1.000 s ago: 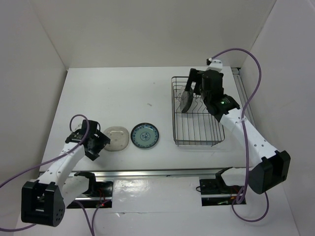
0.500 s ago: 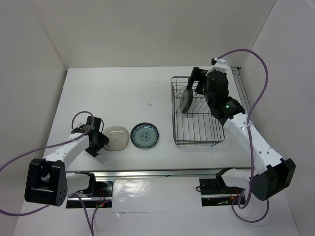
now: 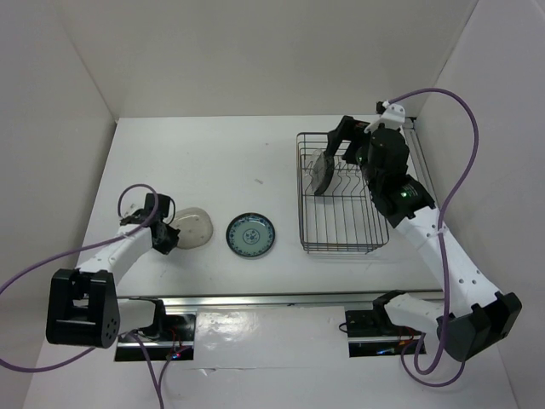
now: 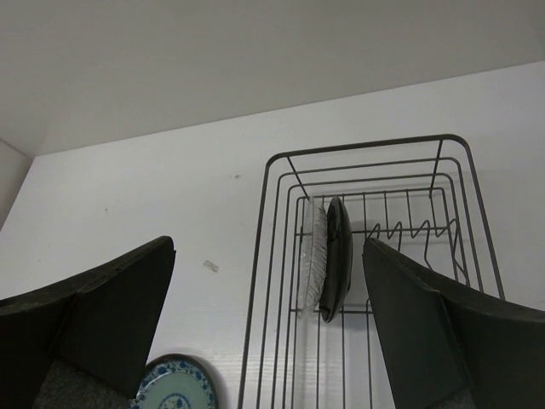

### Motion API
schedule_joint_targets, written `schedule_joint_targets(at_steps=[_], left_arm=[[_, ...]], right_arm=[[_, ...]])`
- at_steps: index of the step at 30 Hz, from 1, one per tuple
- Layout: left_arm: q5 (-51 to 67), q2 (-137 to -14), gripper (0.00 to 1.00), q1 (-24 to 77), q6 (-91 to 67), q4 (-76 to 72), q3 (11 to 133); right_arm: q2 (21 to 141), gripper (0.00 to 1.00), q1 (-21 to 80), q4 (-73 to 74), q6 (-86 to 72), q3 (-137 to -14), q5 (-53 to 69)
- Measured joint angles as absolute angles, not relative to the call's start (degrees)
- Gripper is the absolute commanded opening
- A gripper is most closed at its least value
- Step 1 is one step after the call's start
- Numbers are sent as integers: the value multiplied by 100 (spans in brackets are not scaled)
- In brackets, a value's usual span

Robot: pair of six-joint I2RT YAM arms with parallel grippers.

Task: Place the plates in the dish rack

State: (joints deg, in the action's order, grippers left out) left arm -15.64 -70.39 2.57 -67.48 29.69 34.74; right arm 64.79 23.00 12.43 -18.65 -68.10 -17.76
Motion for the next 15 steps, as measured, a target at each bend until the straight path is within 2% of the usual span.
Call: schedule_joint_targets(at_steps=[6, 11, 15], left_arm=[[-1684, -6893, 0, 145, -6508, 3129, 3695], [-1706, -5347, 0, 126, -5745, 3420, 4007], [-982, -4233, 0, 115, -4919, 2906, 4237]], right_arm=[[6392, 98, 2300, 1144, -1804, -6810, -1249], [6504, 99, 2303, 668, -1730, -6711, 401], [6700, 99, 2305, -10, -1815, -6652, 1920]])
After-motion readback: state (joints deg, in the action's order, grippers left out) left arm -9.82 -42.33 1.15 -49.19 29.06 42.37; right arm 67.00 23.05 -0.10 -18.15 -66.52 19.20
